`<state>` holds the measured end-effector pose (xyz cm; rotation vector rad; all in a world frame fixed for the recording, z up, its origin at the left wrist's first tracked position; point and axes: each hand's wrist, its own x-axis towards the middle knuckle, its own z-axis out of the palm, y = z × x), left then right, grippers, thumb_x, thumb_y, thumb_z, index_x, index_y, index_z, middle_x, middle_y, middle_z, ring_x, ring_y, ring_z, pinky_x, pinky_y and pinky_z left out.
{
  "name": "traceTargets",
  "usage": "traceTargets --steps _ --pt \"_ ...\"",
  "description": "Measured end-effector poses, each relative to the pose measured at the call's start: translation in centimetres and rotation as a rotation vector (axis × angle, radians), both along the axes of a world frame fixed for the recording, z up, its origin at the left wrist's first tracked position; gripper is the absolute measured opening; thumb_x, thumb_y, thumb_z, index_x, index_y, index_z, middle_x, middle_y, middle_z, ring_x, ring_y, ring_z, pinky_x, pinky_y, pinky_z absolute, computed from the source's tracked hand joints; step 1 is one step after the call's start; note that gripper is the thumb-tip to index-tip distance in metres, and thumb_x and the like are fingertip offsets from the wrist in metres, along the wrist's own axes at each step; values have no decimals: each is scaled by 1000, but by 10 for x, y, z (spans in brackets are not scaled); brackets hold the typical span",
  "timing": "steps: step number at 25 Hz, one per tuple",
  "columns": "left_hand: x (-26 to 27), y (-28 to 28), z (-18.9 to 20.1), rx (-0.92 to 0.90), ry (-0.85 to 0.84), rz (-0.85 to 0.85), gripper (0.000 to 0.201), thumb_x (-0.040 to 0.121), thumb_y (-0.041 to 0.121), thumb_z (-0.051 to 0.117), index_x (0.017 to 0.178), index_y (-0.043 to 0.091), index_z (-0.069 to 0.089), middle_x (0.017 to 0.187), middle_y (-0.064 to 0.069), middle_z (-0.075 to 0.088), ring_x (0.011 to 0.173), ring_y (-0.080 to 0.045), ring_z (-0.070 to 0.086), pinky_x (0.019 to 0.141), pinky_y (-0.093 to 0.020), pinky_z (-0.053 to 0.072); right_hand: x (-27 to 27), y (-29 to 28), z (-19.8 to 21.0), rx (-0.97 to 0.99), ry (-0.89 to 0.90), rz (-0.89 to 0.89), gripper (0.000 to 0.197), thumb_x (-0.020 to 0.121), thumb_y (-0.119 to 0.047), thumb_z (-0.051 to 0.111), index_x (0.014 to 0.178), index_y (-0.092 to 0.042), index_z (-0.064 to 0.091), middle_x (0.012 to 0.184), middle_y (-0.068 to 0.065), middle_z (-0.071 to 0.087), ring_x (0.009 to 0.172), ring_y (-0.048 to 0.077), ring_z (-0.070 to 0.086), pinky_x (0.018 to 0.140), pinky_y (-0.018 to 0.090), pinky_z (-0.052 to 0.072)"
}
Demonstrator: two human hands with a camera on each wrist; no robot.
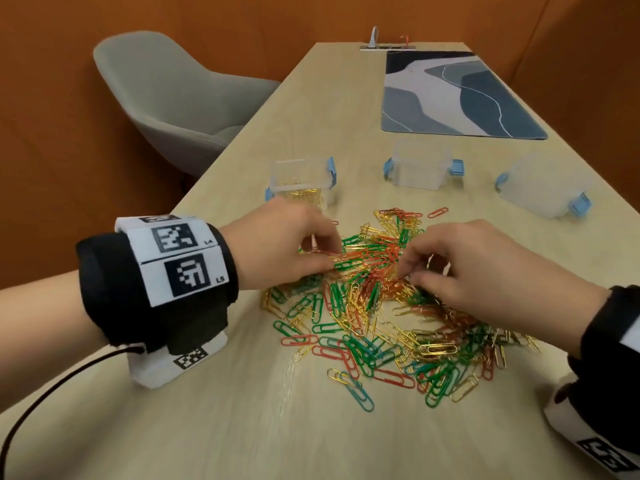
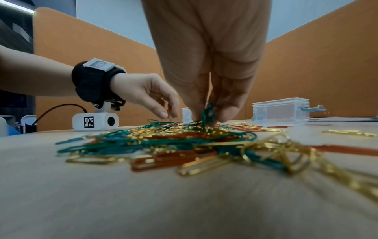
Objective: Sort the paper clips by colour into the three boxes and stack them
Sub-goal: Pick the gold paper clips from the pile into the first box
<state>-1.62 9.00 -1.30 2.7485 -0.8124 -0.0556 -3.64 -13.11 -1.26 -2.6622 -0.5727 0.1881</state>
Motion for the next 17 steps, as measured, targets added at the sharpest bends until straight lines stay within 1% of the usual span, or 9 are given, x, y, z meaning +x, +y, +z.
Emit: traceTargets --steps 1,3,4,5,6,8,11,14,17 --pt "-2 -4 1 -32 -6 -47 25 80 40 67 102 29 69 90 12 59 80 -3 53 72 -11 39 0 -1 1 0 -23 -13 15 86 -20 61 86 -34 67 80 -19 59 74 -2 54 60 8 38" --pt "-7 -14 1 -23 71 -181 36 76 51 66 108 34 66 102 8 60 90 -7 55 79 -21 43 -2 -1 4 10 -43 -5 9 83 -27 63 85 -34 67 77 -20 57 76 -2 54 59 8 37" --pt "-8 -19 1 22 112 -222 37 76 51 66 110 36 65 106 6 59 94 -9 55 82 -26 44 -4 -1 6 27 -36 14 4 80 -33 66 83 -35 67 74 -20 57 76 -1 55 59 10 39" --pt "-8 -22 -1 67 137 -234 36 77 48 67 111 35 65 107 5 58 95 -10 54 84 -29 44 -7 -1 7 52 -11 36 7 75 -39 69 79 -34 67 71 -18 59 73 2 57 59 13 42" --pt "-6 -24 -1 92 137 -221 33 79 43 67 110 34 66 107 4 58 95 -11 54 85 -31 44 -10 -1 9 86 34 62 12 70 -41 72 76 -32 68 68 -14 62 69 4 59 59 16 45" --pt "-4 -22 -2 72 119 -168 29 80 40 67 108 31 68 104 3 59 90 -10 54 84 -32 44 -15 -4 10 115 154 97 21 60 -42 80 72 -28 72 64 -10 67 61 3 61 58 16 48" --pt "-12 -24 0 -39 120 -217 31 76 43 70 104 30 70 101 5 62 86 -8 55 80 -30 45 -19 -11 10 38 243 104 30 49 -39 87 75 -30 75 64 -9 68 61 -2 61 55 8 44" --pt "-17 -37 -1 36 189 -290 33 75 40 72 106 28 70 104 5 61 89 -9 56 81 -29 44 -17 -11 10 -3 250 84 25 53 -32 88 74 -33 74 63 -7 68 59 -5 60 53 5 41" --pt "-15 -39 -3 24 210 -273 19 77 32 73 94 24 74 95 5 62 78 -5 54 78 -30 46 -16 -9 7 -27 257 98 17 60 -32 85 71 -33 72 62 -6 66 59 -3 58 52 7 40"
